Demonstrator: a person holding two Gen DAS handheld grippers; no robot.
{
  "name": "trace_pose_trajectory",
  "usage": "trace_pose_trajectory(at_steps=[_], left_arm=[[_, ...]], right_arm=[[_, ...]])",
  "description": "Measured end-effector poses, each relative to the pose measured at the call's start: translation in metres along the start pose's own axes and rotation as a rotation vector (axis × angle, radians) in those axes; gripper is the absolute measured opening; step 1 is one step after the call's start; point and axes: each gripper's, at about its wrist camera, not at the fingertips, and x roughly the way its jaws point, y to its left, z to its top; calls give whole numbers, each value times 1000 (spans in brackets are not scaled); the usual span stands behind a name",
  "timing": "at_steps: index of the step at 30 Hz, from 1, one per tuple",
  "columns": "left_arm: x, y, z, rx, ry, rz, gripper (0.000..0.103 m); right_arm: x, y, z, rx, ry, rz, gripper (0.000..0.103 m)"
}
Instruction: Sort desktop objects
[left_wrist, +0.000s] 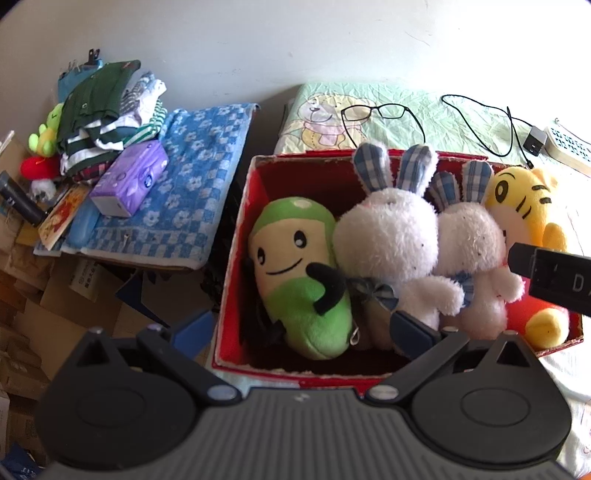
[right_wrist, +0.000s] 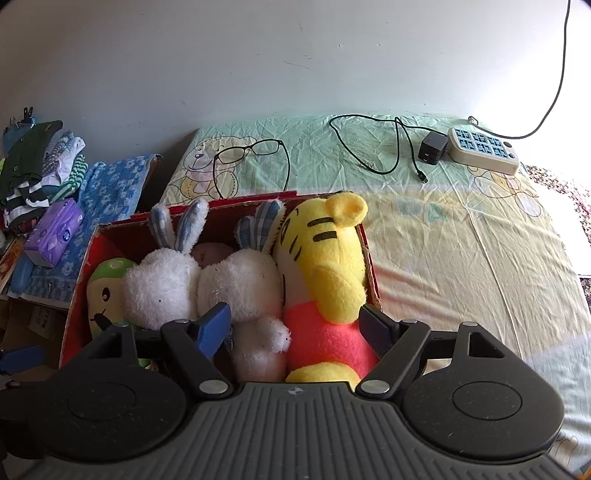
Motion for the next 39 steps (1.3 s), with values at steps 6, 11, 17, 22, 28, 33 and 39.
trace_pose_trajectory(at_steps=[6,11,17,22,28,33,39], left_arm=[[7,-4,4,29,5,-37,102],[13,1,7,4,29,-78,102],[16,3,2,5,23,-89,102],[18,6,-1,-5,19,-102,102],[18,8,-2,-30,15,-84,102],[16,9,0,-55,7,-67,102],[15,6,1,-63,3,-55,102]], right_arm=[[4,0,2,7,-10,-40,79],[6,3,3,5,-10,-59,79],[7,11,1,-18,-16,-75,79],[12,15,-2,-44,-6,-85,79],[15,18,-1,-72,-7,-83,79],[16,18,2,-98,-6,-73,79],[16,18,3,-128,-7,-67,79]])
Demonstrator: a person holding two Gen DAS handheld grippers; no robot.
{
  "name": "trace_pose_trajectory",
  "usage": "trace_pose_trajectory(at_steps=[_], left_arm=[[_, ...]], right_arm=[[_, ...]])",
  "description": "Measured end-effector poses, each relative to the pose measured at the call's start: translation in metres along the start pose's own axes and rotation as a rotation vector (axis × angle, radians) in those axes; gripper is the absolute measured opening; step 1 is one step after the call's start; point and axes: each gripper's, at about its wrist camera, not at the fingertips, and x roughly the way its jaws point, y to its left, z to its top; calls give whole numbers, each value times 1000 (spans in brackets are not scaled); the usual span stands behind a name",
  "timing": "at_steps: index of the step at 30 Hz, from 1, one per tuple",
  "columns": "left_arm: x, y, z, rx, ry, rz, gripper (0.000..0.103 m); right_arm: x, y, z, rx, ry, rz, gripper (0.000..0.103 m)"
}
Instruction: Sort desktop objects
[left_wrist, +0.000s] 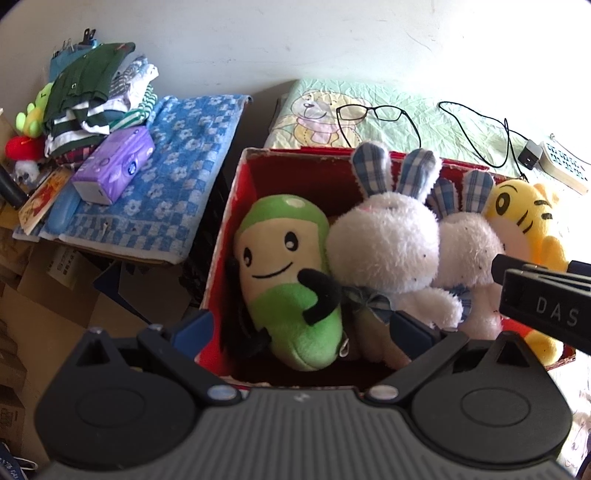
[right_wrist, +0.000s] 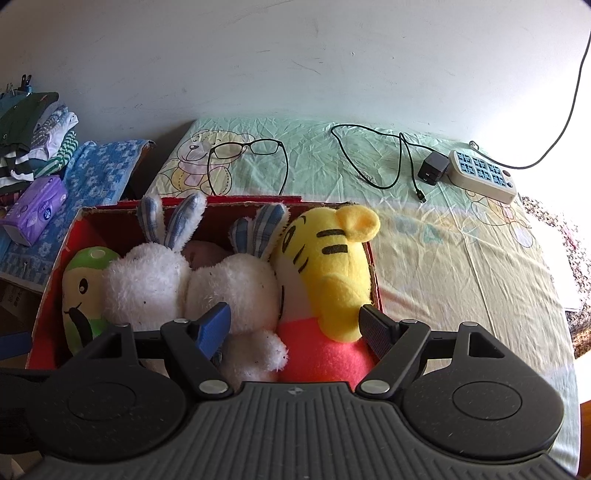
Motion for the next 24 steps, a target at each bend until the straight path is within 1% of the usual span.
trace_pose_trajectory(at_steps=[3,8,15,24], left_arm=[[0,-2,-1,1,-6,11,102],[1,-6,-2,13,-5,9,102],[-3,-11,-3,27,-50,-7,102],[5,-12,-3,45,-21,-19,102]], right_arm=[[0,-2,-1,1,-1,8,79],[-1,-5,-3,8,0,10,79],[-2,-11,-6,38,9,15,79],[-2,-13,-9,48,15,-6,79]])
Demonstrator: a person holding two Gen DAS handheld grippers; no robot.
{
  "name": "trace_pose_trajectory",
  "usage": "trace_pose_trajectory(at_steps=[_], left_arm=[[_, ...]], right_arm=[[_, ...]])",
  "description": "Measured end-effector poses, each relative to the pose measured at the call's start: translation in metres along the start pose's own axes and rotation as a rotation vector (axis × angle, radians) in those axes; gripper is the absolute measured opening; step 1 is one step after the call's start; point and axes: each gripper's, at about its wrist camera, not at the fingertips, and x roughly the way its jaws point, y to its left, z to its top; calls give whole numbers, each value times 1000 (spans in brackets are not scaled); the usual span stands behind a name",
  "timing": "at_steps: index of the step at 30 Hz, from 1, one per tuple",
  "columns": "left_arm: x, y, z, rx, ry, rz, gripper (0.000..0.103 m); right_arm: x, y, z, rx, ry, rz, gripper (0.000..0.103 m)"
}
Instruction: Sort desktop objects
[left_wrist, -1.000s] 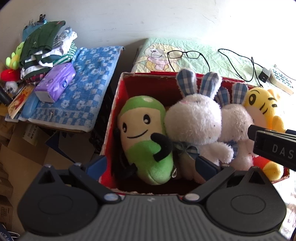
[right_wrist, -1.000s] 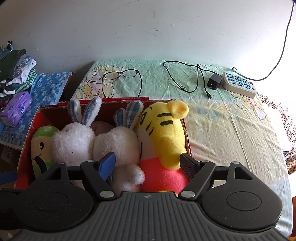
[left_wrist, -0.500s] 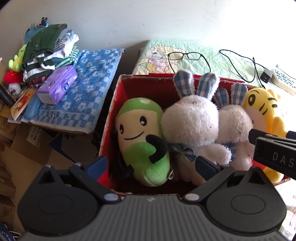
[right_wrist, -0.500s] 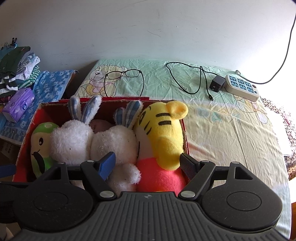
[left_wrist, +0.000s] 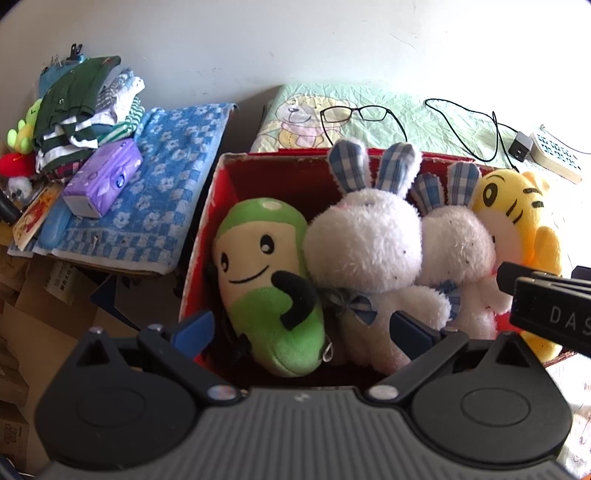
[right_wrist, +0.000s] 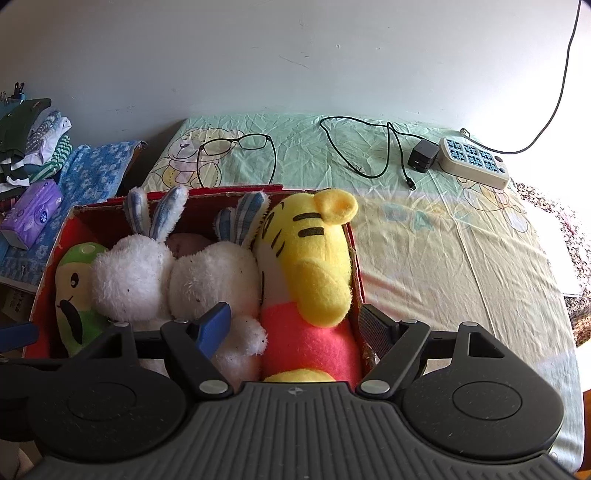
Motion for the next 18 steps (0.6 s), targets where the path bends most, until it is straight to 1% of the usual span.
trace_pose_trajectory(at_steps=[7,11,18], left_arm=[[2,-1,-2,18,1,-12,102],[1,0,-1,21,-3,-17,102],[0,5,0,18,-3,3,102]], right_arm=[[-2,0,-2,10,3,-8,79],[-4,2,-2,9,1,2,79],[-6,-1,-3,24,-9,16,79]])
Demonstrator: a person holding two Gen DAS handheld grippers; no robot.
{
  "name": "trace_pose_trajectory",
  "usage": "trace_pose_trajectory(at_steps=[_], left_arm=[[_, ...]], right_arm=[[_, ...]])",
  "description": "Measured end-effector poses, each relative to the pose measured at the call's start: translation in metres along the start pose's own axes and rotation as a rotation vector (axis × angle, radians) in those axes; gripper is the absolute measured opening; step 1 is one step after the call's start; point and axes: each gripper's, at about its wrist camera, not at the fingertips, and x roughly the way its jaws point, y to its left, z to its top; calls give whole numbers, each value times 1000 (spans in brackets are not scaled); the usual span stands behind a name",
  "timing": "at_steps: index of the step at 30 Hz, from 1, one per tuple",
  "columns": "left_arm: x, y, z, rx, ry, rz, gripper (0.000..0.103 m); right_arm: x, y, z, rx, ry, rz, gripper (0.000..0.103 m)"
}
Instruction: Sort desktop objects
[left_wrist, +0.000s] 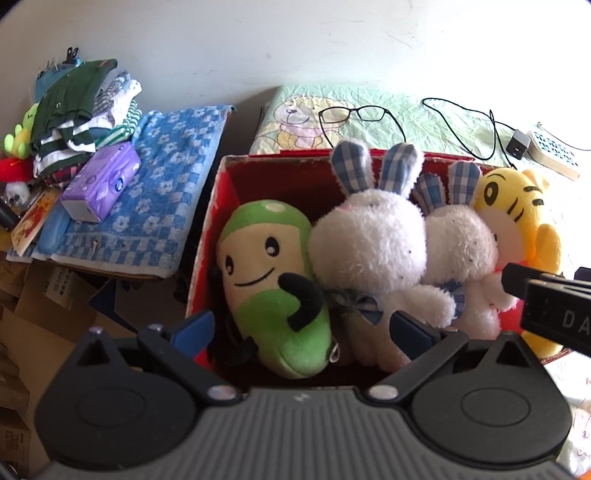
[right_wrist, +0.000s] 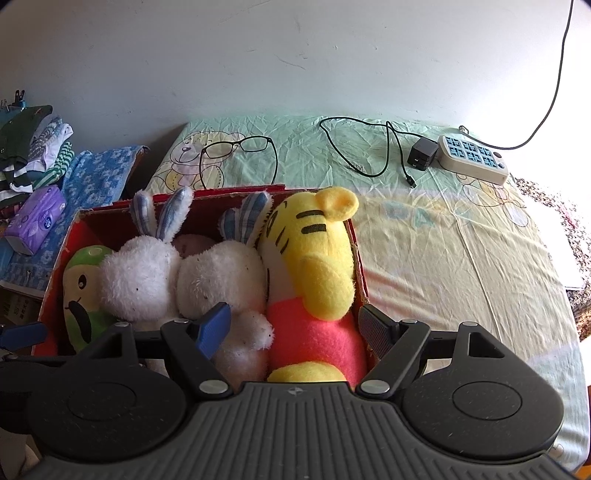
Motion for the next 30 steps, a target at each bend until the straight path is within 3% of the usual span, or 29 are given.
trace_pose_trajectory(at_steps=[9,17,23,30], left_arm=[[2,8,-2,-5,11,6,101],[2,3,-2,9,0,-37,101],[4,2,-2,-8,7,-121,102],[2,-7,-4,17,-43,-93,102]], right_arm=[[1,-6,-3,28,17,1,79],[-2,-5,-3,18,6,-4,79],[-3,-9,-2,57,-5,2,79],[-5,-7,-3,45,-40,33,78]])
